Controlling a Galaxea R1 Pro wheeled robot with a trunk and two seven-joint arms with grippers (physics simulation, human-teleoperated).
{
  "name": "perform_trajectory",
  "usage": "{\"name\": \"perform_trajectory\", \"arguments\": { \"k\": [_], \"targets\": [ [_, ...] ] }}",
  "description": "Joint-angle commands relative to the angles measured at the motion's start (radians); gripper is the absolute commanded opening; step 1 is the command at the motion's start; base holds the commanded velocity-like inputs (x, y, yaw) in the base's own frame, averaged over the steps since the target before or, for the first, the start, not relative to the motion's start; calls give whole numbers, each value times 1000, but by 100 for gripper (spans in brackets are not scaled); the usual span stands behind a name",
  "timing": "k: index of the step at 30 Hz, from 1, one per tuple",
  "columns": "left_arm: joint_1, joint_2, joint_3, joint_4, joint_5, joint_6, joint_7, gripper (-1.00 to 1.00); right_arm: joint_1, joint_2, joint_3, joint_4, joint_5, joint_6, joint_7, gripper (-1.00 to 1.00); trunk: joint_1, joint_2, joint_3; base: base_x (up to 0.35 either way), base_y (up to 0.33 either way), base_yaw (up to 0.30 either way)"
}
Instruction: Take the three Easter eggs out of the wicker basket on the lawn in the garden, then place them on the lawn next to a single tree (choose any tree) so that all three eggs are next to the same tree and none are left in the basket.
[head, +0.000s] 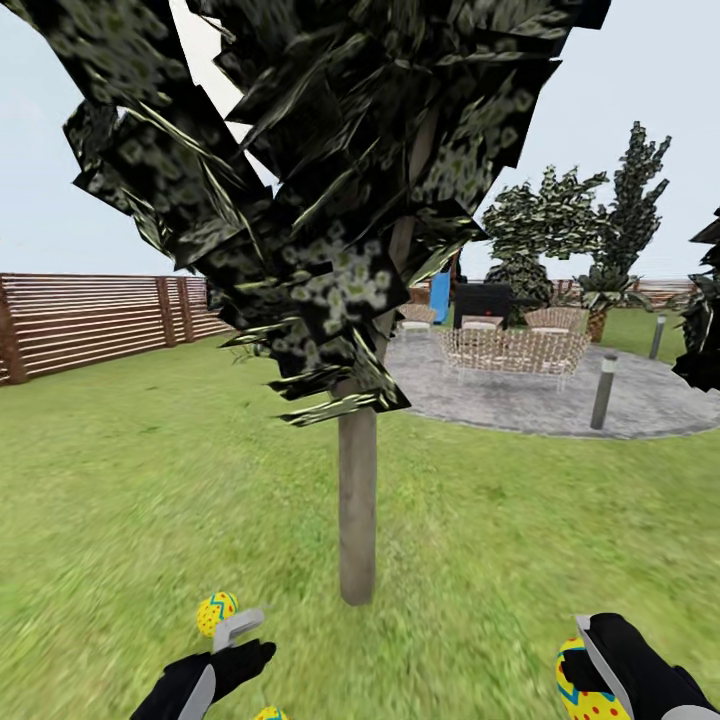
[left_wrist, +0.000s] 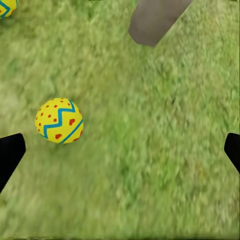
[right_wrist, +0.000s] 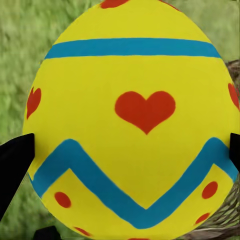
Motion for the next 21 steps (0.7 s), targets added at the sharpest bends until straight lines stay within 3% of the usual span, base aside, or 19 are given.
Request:
{"name": "perform_trajectory", "arguments": {
  "k": [1, 9, 16, 21],
  "targets": [
    [-1, -1, 7, -1, 4, 7, -4, 100, 0, 0, 0, -2, -1, 5, -2, -100, -4, 6, 2, -263, 182, 262],
    [-1, -2, 7, -1, 5, 7, -6, 100, 0, 5, 0, -2, -2, 5, -2, -100, -35, 62, 27, -263, 182, 230],
    [-1, -1, 7, -1, 6, 2, -10, 100, 0, 7, 0, -2, -1, 5, -2, -100, -35, 62, 27, -222, 152, 148],
    [-1, -1, 8, 43, 6, -57, -10, 100, 0, 7, 0, -2, -1, 5, -2, -100, -35, 62, 27, -93, 60, 106]
  ]
}}
